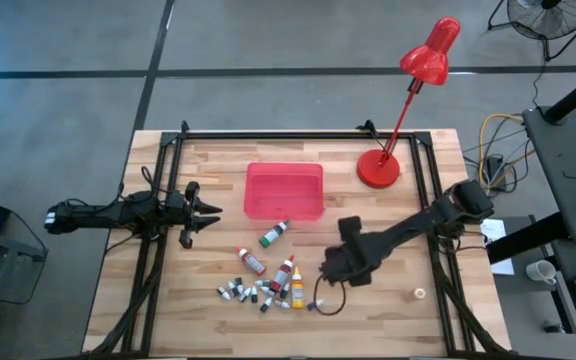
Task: Pick & Place food coloring
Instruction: Move the big yellow food coloring bottle to the middle on the table
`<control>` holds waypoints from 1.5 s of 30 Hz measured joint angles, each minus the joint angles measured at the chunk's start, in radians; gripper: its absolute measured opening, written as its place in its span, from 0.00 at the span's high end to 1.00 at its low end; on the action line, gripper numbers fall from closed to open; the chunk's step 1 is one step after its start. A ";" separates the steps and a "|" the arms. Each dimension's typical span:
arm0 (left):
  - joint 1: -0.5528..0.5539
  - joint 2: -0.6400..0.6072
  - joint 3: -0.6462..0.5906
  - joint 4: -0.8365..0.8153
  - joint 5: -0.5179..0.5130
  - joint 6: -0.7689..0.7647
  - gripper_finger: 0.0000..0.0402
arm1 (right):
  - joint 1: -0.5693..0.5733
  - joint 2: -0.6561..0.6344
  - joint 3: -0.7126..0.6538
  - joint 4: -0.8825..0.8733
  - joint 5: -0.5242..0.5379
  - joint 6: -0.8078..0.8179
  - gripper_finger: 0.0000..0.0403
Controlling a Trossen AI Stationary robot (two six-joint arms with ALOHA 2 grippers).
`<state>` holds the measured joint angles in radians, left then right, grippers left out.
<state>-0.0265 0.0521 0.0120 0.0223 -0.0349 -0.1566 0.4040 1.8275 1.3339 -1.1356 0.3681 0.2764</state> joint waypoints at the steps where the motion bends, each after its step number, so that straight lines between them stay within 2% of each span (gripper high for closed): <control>1: 0.000 0.000 0.000 0.000 0.000 0.000 0.80 | 0.004 0.001 0.028 -0.002 0.034 0.003 0.52; 8: 0.000 0.000 0.000 0.000 0.000 0.000 0.80 | 0.002 0.001 0.232 -0.008 0.229 -0.006 0.52; 11: 0.000 0.000 0.000 0.000 0.000 0.000 0.80 | -0.007 -0.002 0.292 0.009 0.349 0.189 0.52; 12: 0.000 0.000 0.000 0.000 0.000 0.000 0.80 | -0.021 -0.002 0.309 0.021 0.319 0.268 0.52; 13: 0.000 0.000 0.000 0.000 0.000 0.000 0.80 | -0.043 0.000 0.323 0.038 0.231 0.343 0.52; 15: 0.000 0.000 0.000 0.000 0.000 0.000 0.80 | -0.104 0.006 0.332 0.103 -0.046 0.489 0.52; 17: 0.000 0.000 0.000 0.000 0.000 0.000 0.80 | -0.154 0.026 0.320 0.180 -0.254 0.643 0.52; 20: 0.000 0.000 0.000 0.000 0.000 0.000 0.80 | -0.189 0.071 0.298 0.251 -0.418 0.813 0.52; 24: 0.000 0.000 0.000 0.000 0.001 0.000 0.80 | -0.179 0.151 0.295 0.240 -0.466 0.921 0.52; 31: 0.000 0.000 0.000 0.000 0.000 0.000 0.80 | -0.149 0.262 0.294 0.261 -0.486 1.142 0.52; 45: 0.000 0.000 0.000 0.000 0.000 0.000 0.80 | -0.127 0.313 0.308 0.395 -0.493 1.327 0.52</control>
<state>-0.0269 0.0525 0.0120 0.0223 -0.0345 -0.1566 0.2775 2.1409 1.6421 -0.7407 -0.1253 1.6033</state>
